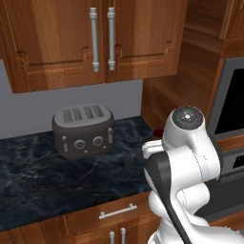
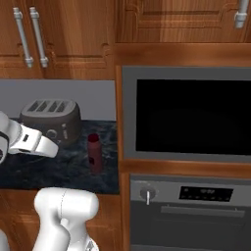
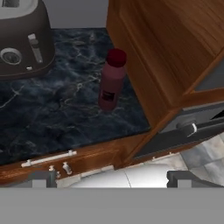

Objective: There is a wine glass and glass cup on the dining counter. Place the wine bottle next to the wine glass and the juice bottle next to the glass cup.

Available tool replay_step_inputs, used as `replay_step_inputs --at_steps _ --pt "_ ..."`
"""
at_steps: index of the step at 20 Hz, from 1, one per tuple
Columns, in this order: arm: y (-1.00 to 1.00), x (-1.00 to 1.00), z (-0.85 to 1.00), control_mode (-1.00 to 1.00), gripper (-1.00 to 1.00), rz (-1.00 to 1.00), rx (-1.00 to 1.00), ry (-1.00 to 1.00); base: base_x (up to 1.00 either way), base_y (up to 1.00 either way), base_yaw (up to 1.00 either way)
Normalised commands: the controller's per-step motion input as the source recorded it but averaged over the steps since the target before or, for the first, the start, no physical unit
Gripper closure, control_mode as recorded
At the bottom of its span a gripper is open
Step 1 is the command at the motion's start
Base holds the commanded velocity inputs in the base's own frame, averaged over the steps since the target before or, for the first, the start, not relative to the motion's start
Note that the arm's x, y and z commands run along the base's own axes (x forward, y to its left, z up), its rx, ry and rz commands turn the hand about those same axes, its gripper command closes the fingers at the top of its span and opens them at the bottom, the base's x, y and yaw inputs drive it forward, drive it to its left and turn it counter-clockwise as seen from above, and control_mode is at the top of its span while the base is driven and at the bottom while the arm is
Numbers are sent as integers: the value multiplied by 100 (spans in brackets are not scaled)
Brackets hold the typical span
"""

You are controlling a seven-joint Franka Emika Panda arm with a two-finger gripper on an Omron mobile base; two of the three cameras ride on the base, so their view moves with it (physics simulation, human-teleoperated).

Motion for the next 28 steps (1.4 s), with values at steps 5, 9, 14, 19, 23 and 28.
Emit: replay_step_inputs --at_steps 5,9,14,19,23,28 --pt "0 0 0 100 -100 0 0 0 41 0 7" --pt "0 0 0 100 -100 0 0 0 0 0 0" --pt "0 0 0 100 -100 0 0 0 0 0 0" --pt "0 0 0 100 -100 0 0 0 0 0 0" --pt "0 0 0 100 -100 0 0 0 0 0 0" --pt "5 0 0 -100 -100 -3 0 -5 0 1 0"
